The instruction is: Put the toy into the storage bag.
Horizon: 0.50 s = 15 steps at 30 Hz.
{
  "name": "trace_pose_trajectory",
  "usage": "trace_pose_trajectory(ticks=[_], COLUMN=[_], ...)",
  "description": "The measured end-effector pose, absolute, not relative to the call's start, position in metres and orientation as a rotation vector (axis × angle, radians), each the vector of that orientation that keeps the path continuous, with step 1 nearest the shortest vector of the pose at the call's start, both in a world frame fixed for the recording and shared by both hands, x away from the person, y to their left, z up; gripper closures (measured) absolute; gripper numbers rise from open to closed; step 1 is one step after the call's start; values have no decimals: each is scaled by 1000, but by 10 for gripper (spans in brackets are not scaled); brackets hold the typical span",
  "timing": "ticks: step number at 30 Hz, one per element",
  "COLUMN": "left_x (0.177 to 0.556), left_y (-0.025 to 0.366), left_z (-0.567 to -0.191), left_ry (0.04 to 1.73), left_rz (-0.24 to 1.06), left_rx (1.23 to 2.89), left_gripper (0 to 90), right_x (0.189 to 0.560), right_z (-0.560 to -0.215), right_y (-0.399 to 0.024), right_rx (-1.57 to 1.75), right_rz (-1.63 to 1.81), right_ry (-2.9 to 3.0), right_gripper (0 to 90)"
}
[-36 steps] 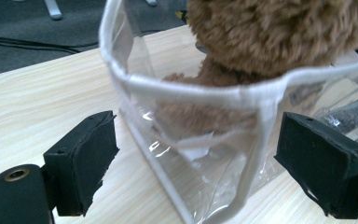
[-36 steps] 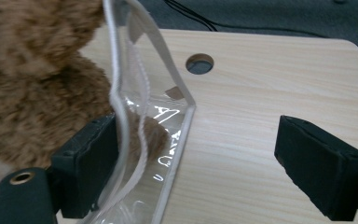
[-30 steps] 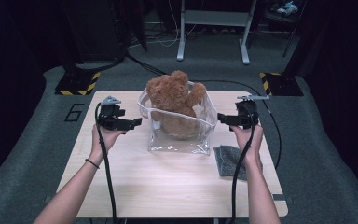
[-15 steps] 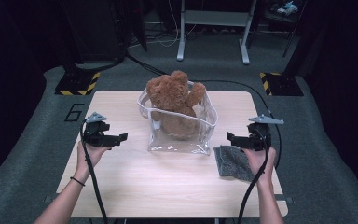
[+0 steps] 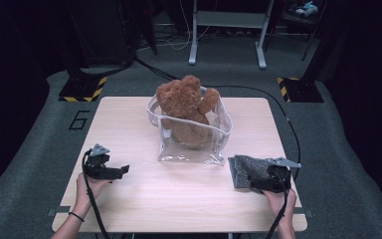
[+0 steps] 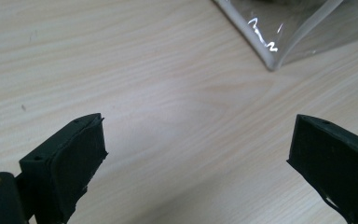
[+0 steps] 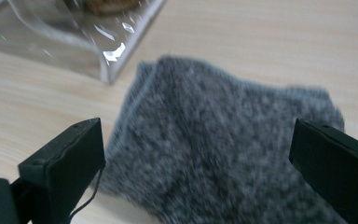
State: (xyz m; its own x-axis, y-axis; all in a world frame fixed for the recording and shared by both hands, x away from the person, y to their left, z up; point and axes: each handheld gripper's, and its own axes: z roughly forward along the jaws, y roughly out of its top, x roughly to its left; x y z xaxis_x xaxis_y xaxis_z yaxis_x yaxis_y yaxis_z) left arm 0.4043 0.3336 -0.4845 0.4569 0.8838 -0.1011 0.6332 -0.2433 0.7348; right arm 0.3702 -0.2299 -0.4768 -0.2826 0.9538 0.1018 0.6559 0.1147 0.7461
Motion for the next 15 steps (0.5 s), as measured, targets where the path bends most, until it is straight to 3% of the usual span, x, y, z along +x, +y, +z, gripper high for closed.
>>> trace_pose_trajectory(ticks=[15], left_x=[389], left_y=[334], left_z=[-530], left_ry=[1267], left_rz=[502], left_rx=[2045], left_gripper=[18], right_x=[355], right_z=[-529], right_y=[-237], right_rx=[1532], right_rz=[903], right_ry=[1976], right_gripper=[0])
